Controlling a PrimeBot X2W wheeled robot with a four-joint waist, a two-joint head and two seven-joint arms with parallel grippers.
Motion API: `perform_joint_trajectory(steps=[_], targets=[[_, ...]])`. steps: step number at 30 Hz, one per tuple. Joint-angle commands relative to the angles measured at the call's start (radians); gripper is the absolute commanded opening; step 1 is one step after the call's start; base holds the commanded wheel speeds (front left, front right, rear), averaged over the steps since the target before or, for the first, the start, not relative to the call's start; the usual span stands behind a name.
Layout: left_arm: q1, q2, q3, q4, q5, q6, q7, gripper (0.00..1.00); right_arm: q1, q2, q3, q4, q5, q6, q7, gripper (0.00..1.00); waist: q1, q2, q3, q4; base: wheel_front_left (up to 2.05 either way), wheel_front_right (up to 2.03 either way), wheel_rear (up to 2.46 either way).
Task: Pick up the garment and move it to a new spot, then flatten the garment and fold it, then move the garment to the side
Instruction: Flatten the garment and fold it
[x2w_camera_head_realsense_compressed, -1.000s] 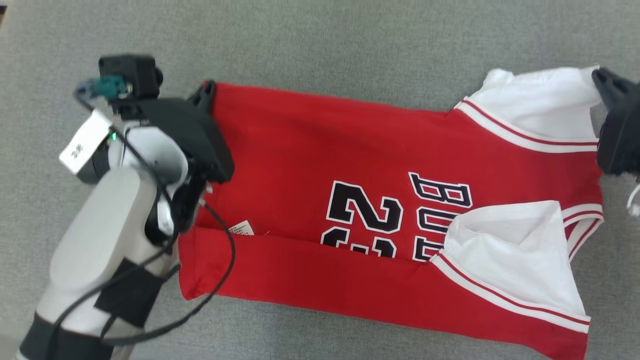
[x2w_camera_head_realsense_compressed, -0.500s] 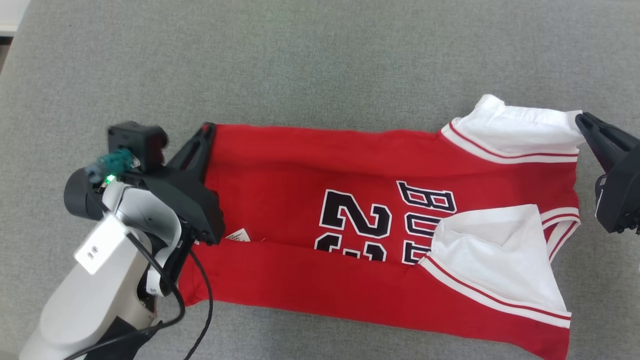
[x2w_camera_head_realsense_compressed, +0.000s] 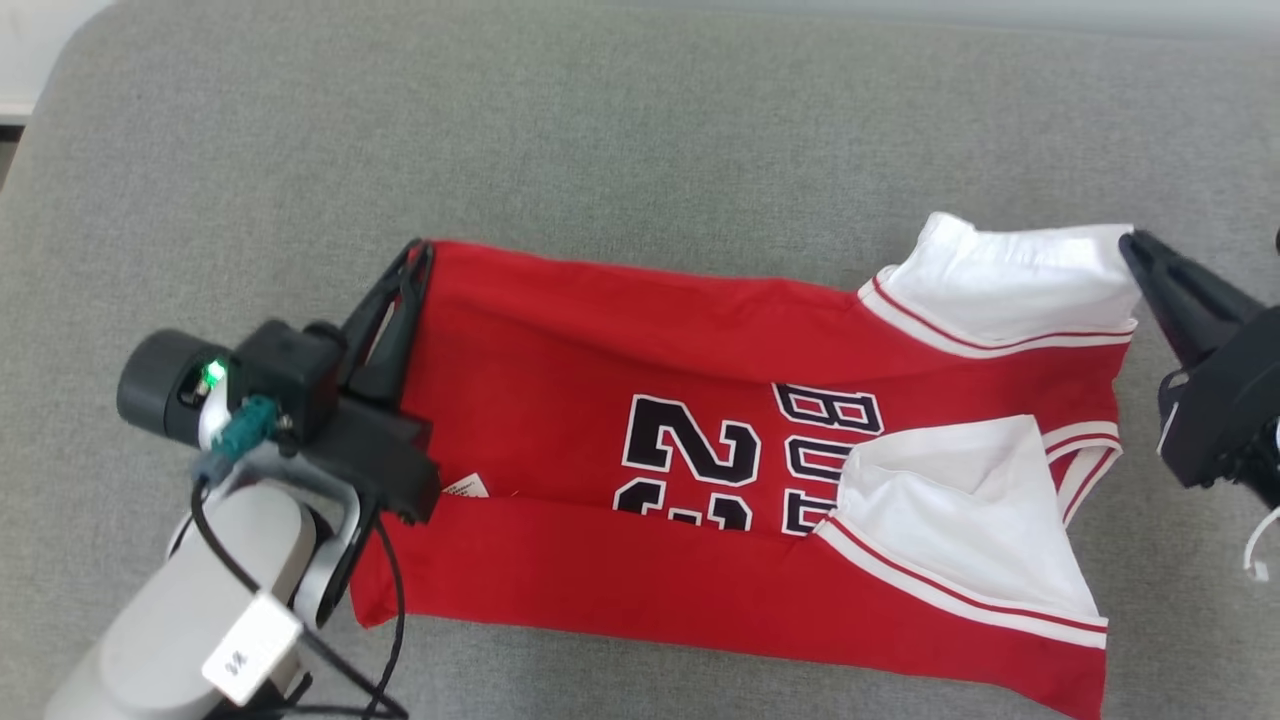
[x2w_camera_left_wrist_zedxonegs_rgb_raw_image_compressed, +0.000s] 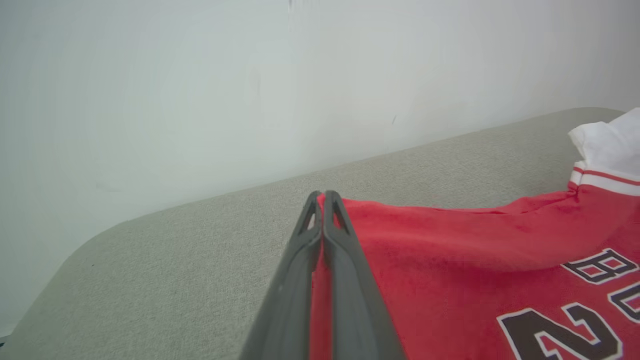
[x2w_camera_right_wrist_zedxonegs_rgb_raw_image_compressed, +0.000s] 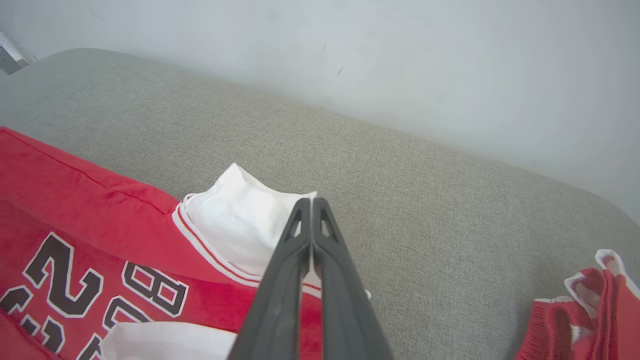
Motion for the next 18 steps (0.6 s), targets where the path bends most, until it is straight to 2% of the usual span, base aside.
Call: perform_joint_trajectory(steps=[1,8,18], targets=[[0.019,0.011,-0.004,0.007,0.016,0.000,-0.021,0.00,0.014,-0.001,0.003,-0.005,0.017,-0.001,-0.012,0.00,0.0001,0.0000,-0.011,-0.008,0.00,0.00,0.00],[0.112,0.029,0.009,-0.003,0.043,0.000,-0.078,0.00,0.100,-0.049,0.046,-0.042,0.130,-0.001,-0.026,0.00,0.0001,0.0000,-0.036,-0.024,0.00,0.00,0.00],[0.291,0.057,0.114,-0.148,0.106,-0.031,-0.079,0.00,0.223,-0.128,0.082,-0.109,0.276,-0.001,0.038,0.00,0.0001,0.0000,-0.047,-0.042,0.00,0.00,0.00]])
